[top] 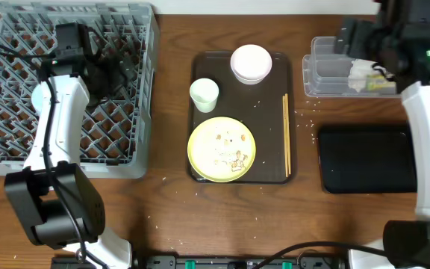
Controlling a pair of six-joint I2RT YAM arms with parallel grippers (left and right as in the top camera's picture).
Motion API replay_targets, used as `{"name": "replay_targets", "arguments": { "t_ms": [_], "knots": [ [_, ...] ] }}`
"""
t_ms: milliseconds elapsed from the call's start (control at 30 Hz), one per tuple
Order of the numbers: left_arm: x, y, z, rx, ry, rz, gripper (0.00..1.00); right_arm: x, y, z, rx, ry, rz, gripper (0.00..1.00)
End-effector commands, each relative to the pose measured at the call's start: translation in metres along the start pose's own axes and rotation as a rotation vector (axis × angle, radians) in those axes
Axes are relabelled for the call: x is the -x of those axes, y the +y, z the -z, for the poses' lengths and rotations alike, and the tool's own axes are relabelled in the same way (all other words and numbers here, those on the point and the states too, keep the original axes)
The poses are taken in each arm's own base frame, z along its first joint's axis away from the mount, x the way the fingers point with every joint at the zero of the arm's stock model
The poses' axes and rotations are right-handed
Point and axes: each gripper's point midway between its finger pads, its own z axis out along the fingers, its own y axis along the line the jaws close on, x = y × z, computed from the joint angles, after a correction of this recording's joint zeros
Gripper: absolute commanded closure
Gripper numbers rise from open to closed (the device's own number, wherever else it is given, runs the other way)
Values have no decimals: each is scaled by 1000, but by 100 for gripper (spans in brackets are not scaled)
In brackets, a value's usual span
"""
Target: Sort waste into correct bins and load items into the dishwasher
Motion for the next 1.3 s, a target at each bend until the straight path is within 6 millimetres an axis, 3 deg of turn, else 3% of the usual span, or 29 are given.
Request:
{"name": "replay_targets", "arguments": {
  "t_ms": [0,200,267,367,467,800,1000,1267],
  "knots": [
    [-42,-75,19,-376,204,-56,2,6,-34,1,-64,-9,-30,1],
    [-97,-130,18,-443,241,-388,1,8,-52,2,-93,-14,-59,1],
    [-112,-138,8,-334,192,-474,1,8,-52,2,-93,-14,-59,1],
    [-119,-140,-2,-174,98,-565,2,8,-52,2,-93,-14,-58,1],
    [-131,-151,-3,-110,42,-641,2,8,-52,2,-93,-14,-58,1],
    [-131,-178,-13,-89,-84,-700,11,8,-52,2,-93,-14,-58,1],
    [-136,-181,-48,-78,-66,-712,12,8,-52,2,-93,-14,-58,1],
    [-154,-179,-86,-55,-23,-761,20,8,-52,2,-93,-14,-58,1]
  ]
}}
